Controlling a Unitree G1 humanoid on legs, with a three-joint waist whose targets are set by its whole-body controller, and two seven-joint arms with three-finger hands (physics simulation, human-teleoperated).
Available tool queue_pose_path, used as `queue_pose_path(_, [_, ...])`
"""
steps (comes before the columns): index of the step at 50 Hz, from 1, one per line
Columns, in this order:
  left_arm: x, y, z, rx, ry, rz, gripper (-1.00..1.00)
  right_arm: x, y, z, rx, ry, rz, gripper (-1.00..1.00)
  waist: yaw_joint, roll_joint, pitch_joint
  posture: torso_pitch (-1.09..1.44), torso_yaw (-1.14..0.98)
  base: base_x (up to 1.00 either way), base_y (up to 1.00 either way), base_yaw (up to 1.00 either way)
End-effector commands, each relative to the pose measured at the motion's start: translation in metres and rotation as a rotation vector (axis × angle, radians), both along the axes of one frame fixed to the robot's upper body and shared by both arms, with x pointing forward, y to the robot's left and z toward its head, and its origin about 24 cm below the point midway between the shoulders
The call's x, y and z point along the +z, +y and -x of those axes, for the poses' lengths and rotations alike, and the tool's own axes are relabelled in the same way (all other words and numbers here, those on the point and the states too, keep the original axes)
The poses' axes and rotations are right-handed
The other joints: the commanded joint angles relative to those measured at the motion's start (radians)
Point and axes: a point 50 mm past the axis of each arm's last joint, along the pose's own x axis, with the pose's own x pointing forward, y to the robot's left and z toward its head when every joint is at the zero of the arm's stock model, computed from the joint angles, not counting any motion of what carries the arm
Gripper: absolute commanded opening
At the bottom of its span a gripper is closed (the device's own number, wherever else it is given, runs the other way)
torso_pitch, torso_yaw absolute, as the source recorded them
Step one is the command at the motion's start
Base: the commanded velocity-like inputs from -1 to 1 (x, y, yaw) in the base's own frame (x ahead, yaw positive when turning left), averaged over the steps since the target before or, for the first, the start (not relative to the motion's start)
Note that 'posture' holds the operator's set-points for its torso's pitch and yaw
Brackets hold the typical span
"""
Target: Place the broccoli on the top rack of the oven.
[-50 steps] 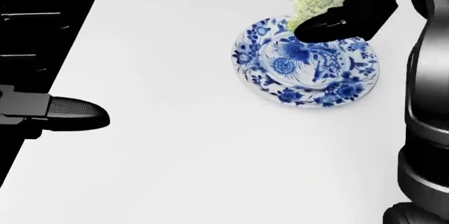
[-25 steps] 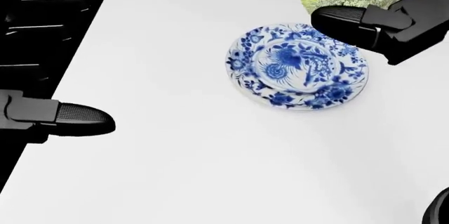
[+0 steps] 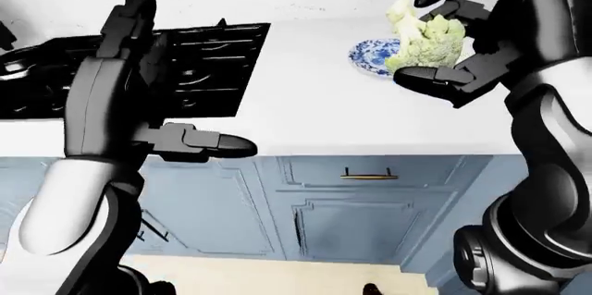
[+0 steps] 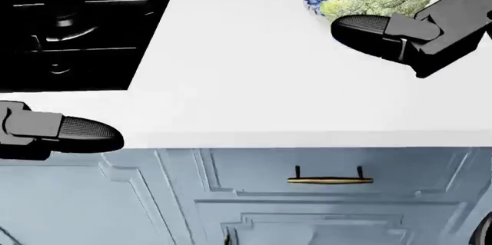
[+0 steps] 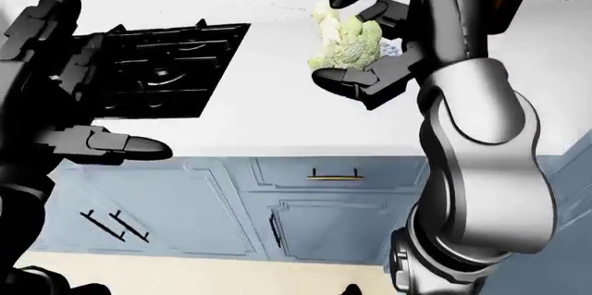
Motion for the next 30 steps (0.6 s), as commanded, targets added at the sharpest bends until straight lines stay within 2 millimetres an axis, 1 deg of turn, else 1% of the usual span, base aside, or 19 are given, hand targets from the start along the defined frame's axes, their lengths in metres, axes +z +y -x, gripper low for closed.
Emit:
queue_pose_path(1, [0.010,0.003,0.005,0.024,-0.075,0.004,1.00,0.012,0.004,0.006,0.016,-0.073,0.022,-1.00,0.018,-0.042,0.035,0.00,0.00,0.00,1.00,0.00])
queue_pose_path(3, [0.009,0.002,0.005,0.024,-0.073,0.003,1.00,0.021,0.005,0.007,0.022,-0.078,0.026,-1.00,0.019,-0.037,-0.023,0.00,0.00,0.00,1.00,0.00])
queue_pose_path(5, [0.010,0.003,0.005,0.027,-0.075,0.004,1.00,0.015,0.005,0.007,0.020,-0.080,0.031,-1.00,0.029,-0.051,-0.021,0.00,0.00,0.00,1.00,0.00])
queue_pose_path(7, [0.009,0.002,0.005,0.024,-0.073,0.003,1.00,0.015,0.006,0.008,0.024,-0.081,0.034,-1.00,0.042,-0.079,-0.013,0.00,0.00,0.00,1.00,0.00])
queue_pose_path(8, [0.009,0.002,0.005,0.024,-0.072,0.005,1.00,0.017,0.005,0.008,0.022,-0.083,0.027,-1.00,0.045,-0.110,-0.022,0.00,0.00,0.00,1.00,0.00])
queue_pose_path(9, [0.009,0.002,0.005,0.024,-0.071,-0.001,1.00,0.016,0.004,0.009,0.019,-0.083,0.029,-1.00,0.050,-0.137,-0.018,0.00,0.00,0.00,1.00,0.00])
queue_pose_path(10, [0.009,0.002,0.005,0.024,-0.071,0.003,1.00,0.020,0.004,0.008,0.017,-0.088,0.024,-1.00,0.042,-0.125,-0.002,0.00,0.00,0.00,1.00,0.00])
queue_pose_path(11, [0.009,0.002,0.005,0.025,-0.071,0.003,1.00,0.018,0.003,0.008,0.016,-0.089,0.023,-1.00,0.059,-0.138,-0.024,0.00,0.00,0.00,1.00,0.00])
queue_pose_path(12, [0.009,0.001,0.005,0.023,-0.070,0.002,1.00,0.018,0.004,0.008,0.019,-0.092,0.021,-1.00,0.059,-0.162,-0.022,0.00,0.00,0.00,0.09,0.00])
queue_pose_path(13, [0.008,0.001,0.005,0.024,-0.070,0.001,1.00,0.019,0.004,0.009,0.025,-0.103,0.011,-1.00,0.052,-0.108,-0.023,0.00,0.00,0.00,0.00,0.00])
queue_pose_path(14, [0.008,0.002,0.005,0.024,-0.069,0.004,1.00,0.020,0.003,0.008,0.020,-0.104,-0.025,-1.00,0.055,-0.080,-0.009,0.00,0.00,0.00,0.00,0.00])
queue_pose_path(15, [0.008,0.002,0.005,0.027,-0.070,0.002,1.00,0.021,0.004,0.009,0.025,-0.110,0.004,-1.00,0.045,-0.030,-0.001,0.00,0.00,0.00,0.00,0.00])
queue_pose_path(16, [0.009,0.002,0.005,0.028,-0.069,0.003,1.00,0.021,0.005,0.010,0.032,-0.126,0.035,-1.00,0.049,-0.002,0.006,0.00,0.00,0.00,0.00,0.00])
queue_pose_path(17, [0.008,0.002,0.005,0.027,-0.069,0.002,1.00,0.021,0.005,0.011,0.034,-0.123,0.036,-1.00,0.059,-0.048,0.027,0.00,0.00,0.00,0.00,0.00])
queue_pose_path(19, [0.008,0.003,0.005,0.028,-0.067,0.003,1.00,0.021,0.007,0.010,0.039,-0.127,0.084,-1.00,0.063,-0.067,0.012,0.00,0.00,0.00,0.00,0.00])
queue_pose_path(23, [0.008,0.004,0.005,0.032,-0.068,0.003,1.00,0.027,0.010,0.012,0.068,-0.146,0.066,-1.00,0.063,-0.083,0.017,0.00,0.00,0.00,0.00,0.00])
queue_pose_path(27, [0.008,0.003,0.005,0.031,-0.067,0.005,1.00,0.025,0.009,0.012,0.058,-0.160,0.044,-1.00,0.072,-0.094,0.019,0.00,0.00,0.00,0.00,0.00])
queue_pose_path(29, [0.008,0.004,0.005,0.032,-0.066,0.004,1.00,0.027,0.007,0.013,0.052,-0.170,0.025,-1.00,0.083,-0.114,0.019,0.00,0.00,0.00,0.00,0.00])
queue_pose_path(30, [0.008,0.004,0.005,0.034,-0.066,0.005,1.00,0.029,0.007,0.014,0.052,-0.186,0.024,-1.00,0.089,-0.131,0.018,0.00,0.00,0.00,0.00,0.00])
